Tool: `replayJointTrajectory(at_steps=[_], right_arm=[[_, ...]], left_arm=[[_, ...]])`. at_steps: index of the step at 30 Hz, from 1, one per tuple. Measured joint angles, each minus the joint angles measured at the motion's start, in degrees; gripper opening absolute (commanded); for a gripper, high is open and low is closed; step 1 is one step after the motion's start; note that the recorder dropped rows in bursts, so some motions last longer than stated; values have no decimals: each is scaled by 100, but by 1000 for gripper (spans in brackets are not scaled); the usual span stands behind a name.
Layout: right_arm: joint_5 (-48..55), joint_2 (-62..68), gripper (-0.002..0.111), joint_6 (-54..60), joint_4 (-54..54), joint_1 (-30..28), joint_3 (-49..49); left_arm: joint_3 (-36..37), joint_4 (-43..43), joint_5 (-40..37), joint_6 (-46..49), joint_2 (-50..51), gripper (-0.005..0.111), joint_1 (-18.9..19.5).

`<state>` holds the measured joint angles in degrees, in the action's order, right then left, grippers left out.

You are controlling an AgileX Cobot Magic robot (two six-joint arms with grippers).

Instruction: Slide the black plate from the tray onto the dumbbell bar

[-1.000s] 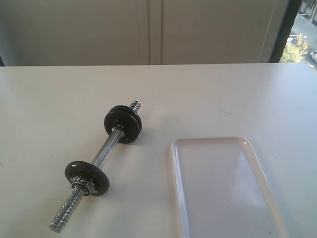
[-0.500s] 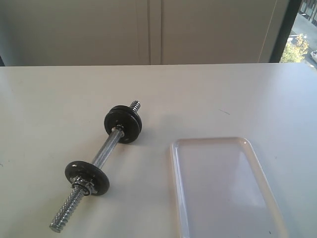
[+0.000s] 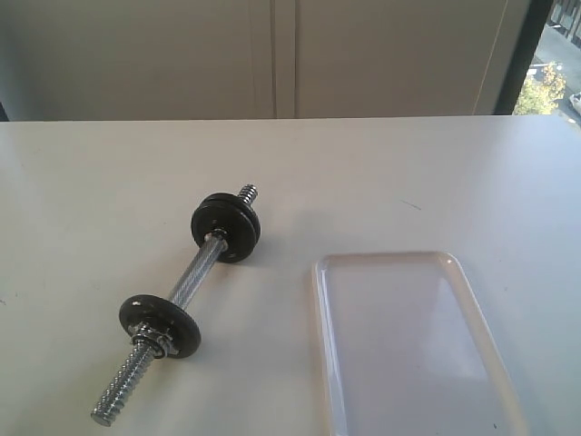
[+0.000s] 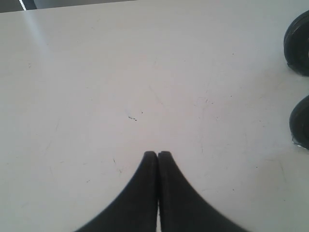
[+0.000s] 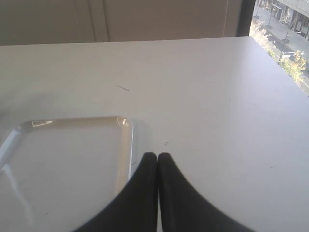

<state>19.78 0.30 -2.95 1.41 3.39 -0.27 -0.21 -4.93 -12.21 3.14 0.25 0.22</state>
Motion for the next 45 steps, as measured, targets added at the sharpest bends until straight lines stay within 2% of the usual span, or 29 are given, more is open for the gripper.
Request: replayJointTrajectory(at_steps=[16,20,25,32,45], right_arm=[[0,0,0,0,0,0,0],[0,0,0,0,0,0,0],[0,0,0,0,0,0,0],[0,0,0,0,0,0,0],[0,0,0,0,0,0,0]], left_arm=[[0,0,0,-29,0,0,0],[0,12,0,-581,0,0,-170],[0,546,0,-1118,0,0,-170],[0,493,-11,-314,0,0,-170],[0,283,-42,-314,0,0,-66]])
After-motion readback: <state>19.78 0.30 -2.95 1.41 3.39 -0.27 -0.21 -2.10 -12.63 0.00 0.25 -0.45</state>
